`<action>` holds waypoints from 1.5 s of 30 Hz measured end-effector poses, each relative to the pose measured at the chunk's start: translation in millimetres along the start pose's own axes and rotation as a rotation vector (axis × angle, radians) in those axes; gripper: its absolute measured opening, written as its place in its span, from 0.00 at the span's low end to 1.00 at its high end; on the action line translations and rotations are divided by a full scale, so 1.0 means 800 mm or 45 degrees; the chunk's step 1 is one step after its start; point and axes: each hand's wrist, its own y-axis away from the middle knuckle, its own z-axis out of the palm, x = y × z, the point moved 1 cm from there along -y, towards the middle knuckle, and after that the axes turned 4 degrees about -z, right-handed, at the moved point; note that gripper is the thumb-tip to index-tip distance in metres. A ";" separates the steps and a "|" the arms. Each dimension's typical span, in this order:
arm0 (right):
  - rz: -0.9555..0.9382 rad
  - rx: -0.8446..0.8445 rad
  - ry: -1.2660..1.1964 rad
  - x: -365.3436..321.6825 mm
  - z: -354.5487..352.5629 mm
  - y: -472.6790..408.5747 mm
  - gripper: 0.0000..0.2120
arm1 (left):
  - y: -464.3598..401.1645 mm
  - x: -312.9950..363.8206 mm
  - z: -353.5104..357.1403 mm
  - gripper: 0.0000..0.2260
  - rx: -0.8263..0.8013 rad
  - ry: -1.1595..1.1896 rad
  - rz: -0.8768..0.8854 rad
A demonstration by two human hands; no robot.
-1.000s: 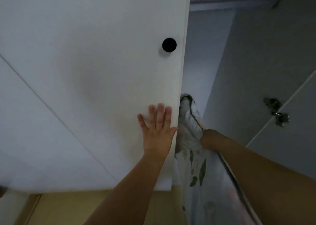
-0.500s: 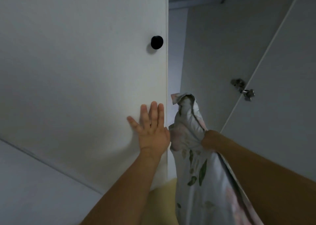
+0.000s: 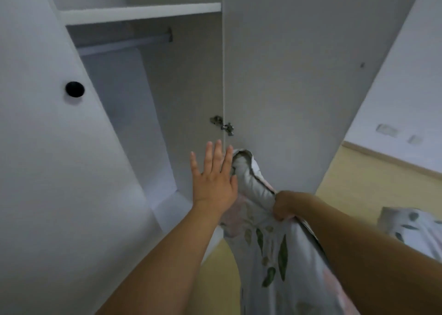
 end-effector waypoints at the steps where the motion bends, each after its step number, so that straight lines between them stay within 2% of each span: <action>1: 0.008 -0.021 0.034 0.018 0.002 0.017 0.20 | -0.005 0.026 -0.009 0.31 0.013 0.006 0.094; 4: 0.038 -0.104 0.103 0.064 0.004 0.049 0.20 | -0.021 0.093 -0.034 0.31 0.071 -0.011 0.359; 9: 0.212 -0.061 0.004 0.165 0.014 0.106 0.21 | -0.053 0.228 -0.076 0.31 0.168 -0.081 0.765; 15: 0.478 -0.099 -0.284 0.242 0.034 0.162 0.23 | -0.098 0.315 -0.099 0.32 0.210 -0.366 0.941; 23: 0.715 0.020 -0.424 0.288 0.058 0.197 0.27 | -0.132 0.346 -0.107 0.30 0.130 -0.732 0.848; 27: 0.772 0.035 -0.475 0.284 0.059 0.187 0.28 | -0.114 0.355 -0.116 0.24 0.128 -1.036 0.915; 29: 0.783 0.027 -0.506 0.278 0.057 0.181 0.28 | -0.104 0.359 -0.119 0.21 0.102 -1.022 0.915; 34: 0.625 0.013 -0.446 0.248 0.030 0.182 0.19 | -0.075 0.334 -0.115 0.15 -0.012 -0.964 0.867; 38: 0.454 0.005 -0.305 0.202 0.015 0.159 0.23 | -0.041 0.279 -0.100 0.14 -0.149 -1.163 0.822; 42: 0.304 0.033 -0.211 0.145 0.001 0.127 0.20 | -0.019 0.212 -0.088 0.24 -0.289 -1.330 0.618; 45: 0.236 0.108 -0.153 0.100 -0.007 0.107 0.24 | -0.011 0.148 -0.083 0.30 -0.408 -1.340 0.368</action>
